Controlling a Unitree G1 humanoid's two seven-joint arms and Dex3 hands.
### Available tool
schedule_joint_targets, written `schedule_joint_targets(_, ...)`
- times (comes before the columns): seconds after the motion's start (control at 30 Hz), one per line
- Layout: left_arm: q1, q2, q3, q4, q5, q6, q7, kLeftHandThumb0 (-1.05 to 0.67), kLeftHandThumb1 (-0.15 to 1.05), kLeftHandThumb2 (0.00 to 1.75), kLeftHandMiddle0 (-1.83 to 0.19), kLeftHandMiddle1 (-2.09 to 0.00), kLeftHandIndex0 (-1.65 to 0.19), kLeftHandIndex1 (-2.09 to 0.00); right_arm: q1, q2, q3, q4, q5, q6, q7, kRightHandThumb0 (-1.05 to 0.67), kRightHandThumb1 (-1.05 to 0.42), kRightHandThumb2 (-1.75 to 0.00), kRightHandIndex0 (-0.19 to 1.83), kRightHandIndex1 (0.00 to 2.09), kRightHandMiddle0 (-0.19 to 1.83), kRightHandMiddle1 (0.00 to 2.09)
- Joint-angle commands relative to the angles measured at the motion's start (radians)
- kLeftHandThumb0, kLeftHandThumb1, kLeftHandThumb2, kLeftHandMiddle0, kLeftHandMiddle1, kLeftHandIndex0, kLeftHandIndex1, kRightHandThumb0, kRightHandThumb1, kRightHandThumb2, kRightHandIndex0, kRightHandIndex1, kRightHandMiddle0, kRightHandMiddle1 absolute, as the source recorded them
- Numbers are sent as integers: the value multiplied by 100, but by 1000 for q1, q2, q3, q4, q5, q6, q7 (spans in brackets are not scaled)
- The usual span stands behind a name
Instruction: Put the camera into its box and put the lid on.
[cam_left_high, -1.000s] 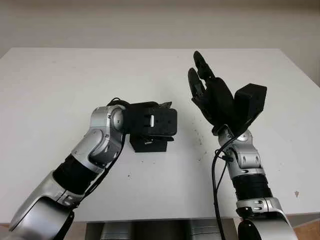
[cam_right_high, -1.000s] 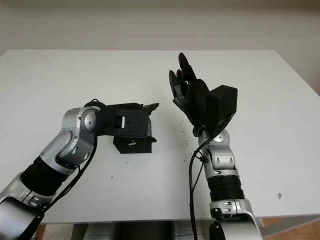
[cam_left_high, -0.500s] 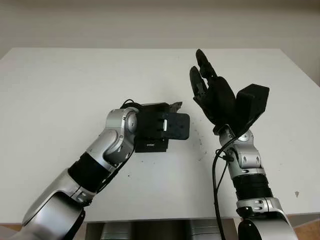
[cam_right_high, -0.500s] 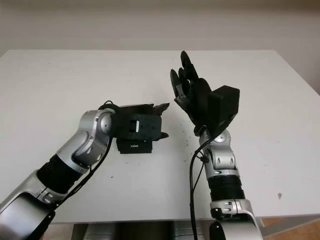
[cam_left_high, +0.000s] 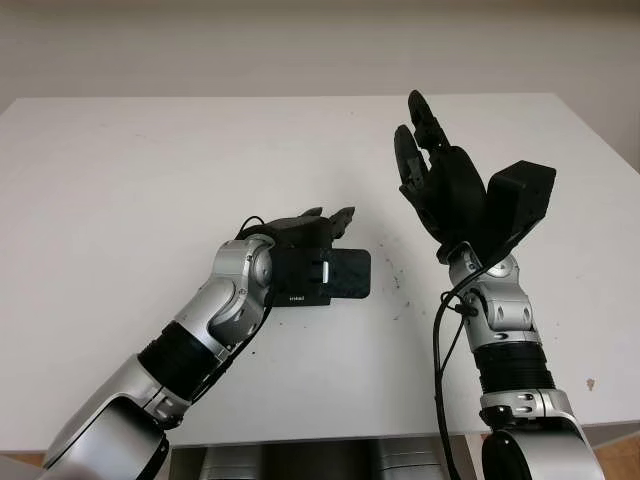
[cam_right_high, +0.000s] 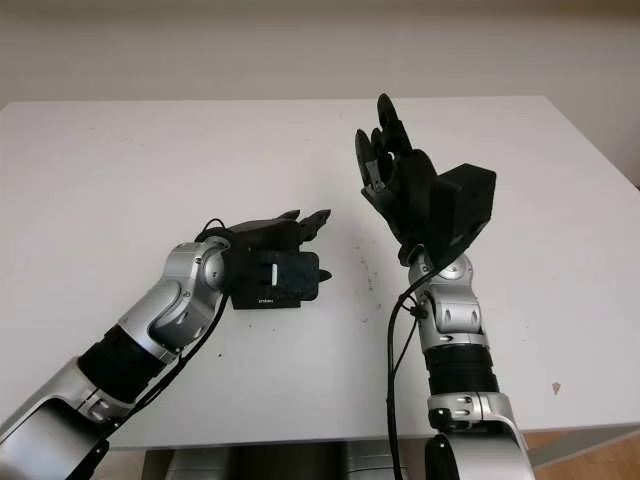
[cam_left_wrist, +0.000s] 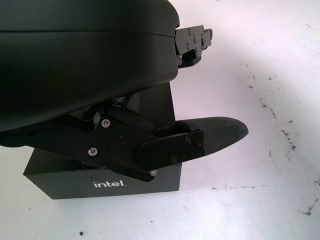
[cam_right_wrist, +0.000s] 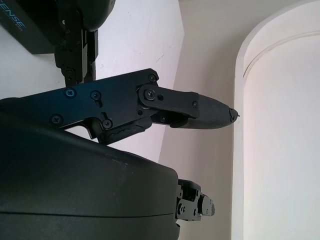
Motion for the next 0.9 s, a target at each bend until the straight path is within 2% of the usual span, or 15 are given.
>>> schedule_joint_targets(0.0, 18, -5, -1, 2, -1, -18, 21, -74, 105, 65, 19, 0, 19, 0, -20, -6, 0, -1, 0, -5, 0, -66, -105, -51, -11, 5, -12, 5)
schedule_joint_targets(0.13, 32, 2, 22, 20, -22, -48, 53, -73, 105, 63, 19, 0, 19, 0, -20, -10, 2, 2, 0, -5, 9, -66, -105, -52, -11, 5, -12, 5)
schedule_joint_targets(0.23, 47, 2, 73, 28, -72, -76, 95, -71, 105, 63, 19, 0, 19, 0, -16, -13, 5, -4, -2, 1, 15, -66, -105, -53, -12, 5, -12, 5)
schedule_joint_targets(0.6, 74, -3, 334, 10, -325, -133, 247, -71, 105, 61, 19, 0, 19, 0, -11, -17, 8, -5, -12, -5, 29, -66, -105, -55, -12, 5, -13, 5)
schedule_joint_targets(0.73, 84, 2, 448, -55, -439, -125, 262, -71, 105, 64, 19, 0, 19, 0, -7, -20, 13, -9, -17, -13, 40, -69, -105, -55, -14, 4, -15, 4)
schedule_joint_targets(0.87, 93, 5, 552, -84, -539, -204, 314, -75, 105, 68, 19, 0, 19, 0, -4, -23, 28, -32, -36, 11, 31, -71, -105, -60, -18, 2, -18, 3)
